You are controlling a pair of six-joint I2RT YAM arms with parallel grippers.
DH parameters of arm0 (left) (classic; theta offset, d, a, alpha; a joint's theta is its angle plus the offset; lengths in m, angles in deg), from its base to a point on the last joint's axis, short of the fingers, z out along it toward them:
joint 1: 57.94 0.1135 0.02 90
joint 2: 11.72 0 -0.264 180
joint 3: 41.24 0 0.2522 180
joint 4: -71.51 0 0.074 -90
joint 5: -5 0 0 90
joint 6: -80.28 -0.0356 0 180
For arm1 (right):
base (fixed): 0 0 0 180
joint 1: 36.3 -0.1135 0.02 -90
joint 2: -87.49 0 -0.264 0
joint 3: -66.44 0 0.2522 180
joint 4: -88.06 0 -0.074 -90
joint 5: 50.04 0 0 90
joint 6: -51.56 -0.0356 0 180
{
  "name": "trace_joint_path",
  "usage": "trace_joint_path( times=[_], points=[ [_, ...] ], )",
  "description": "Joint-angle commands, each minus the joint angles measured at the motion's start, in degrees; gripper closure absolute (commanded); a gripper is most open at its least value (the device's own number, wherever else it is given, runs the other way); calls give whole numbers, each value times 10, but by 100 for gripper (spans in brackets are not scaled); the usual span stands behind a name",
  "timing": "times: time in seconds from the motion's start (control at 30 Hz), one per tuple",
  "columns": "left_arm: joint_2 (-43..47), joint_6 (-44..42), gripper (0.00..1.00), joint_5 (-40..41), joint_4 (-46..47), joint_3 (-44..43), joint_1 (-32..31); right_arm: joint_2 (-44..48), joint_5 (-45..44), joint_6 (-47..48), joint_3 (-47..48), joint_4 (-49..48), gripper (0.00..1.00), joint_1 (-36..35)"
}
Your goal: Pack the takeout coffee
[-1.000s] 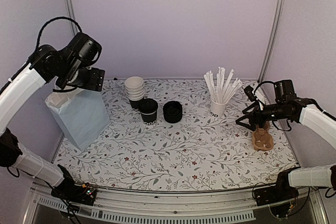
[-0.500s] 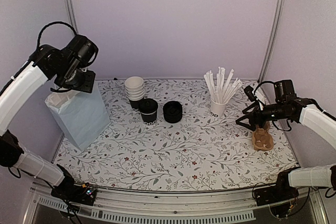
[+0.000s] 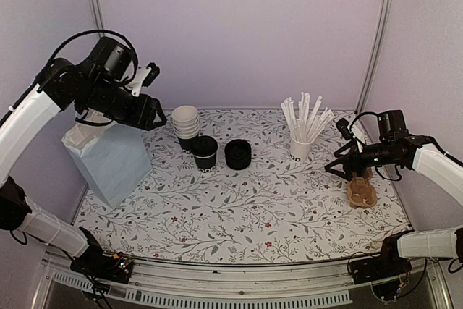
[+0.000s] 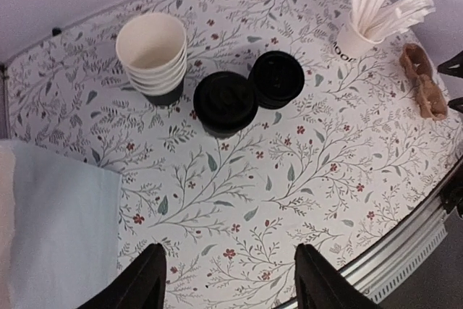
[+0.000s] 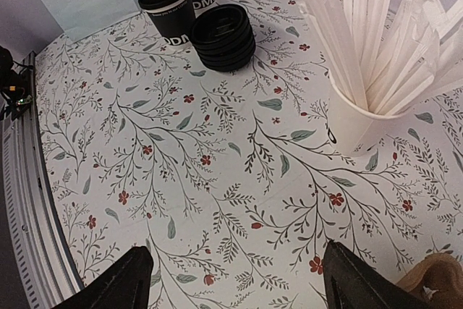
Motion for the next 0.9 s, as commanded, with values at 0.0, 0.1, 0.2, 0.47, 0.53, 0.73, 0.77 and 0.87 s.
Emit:
trace_joint_path(
  times=[0.0,0.1,0.2,0.47,0.53,0.73,0.77,0.87],
  points=[
    [48,-18,32,26,54,-82,-10,-2,6,4,-6,-2,16,2],
    [73,-29,24,98,62,-99,-10,-1,5,3,-7,-3,16,2],
    [74,-11,16,173,24,-99,-1,-4,4,4,-6,-3,16,1],
    [8,33,15,303,-105,-71,17,-6,4,4,-6,-2,16,1],
    [7,29,15,293,-106,-58,20,-6,4,4,-6,-2,16,2],
    [7,38,23,286,-106,-37,22,-8,4,4,-5,-2,16,1],
    [8,39,24,294,-106,-31,23,-8,4,4,-5,-2,16,2],
    [6,40,28,315,-106,-13,24,-9,4,4,-5,-2,16,1]
  ],
)
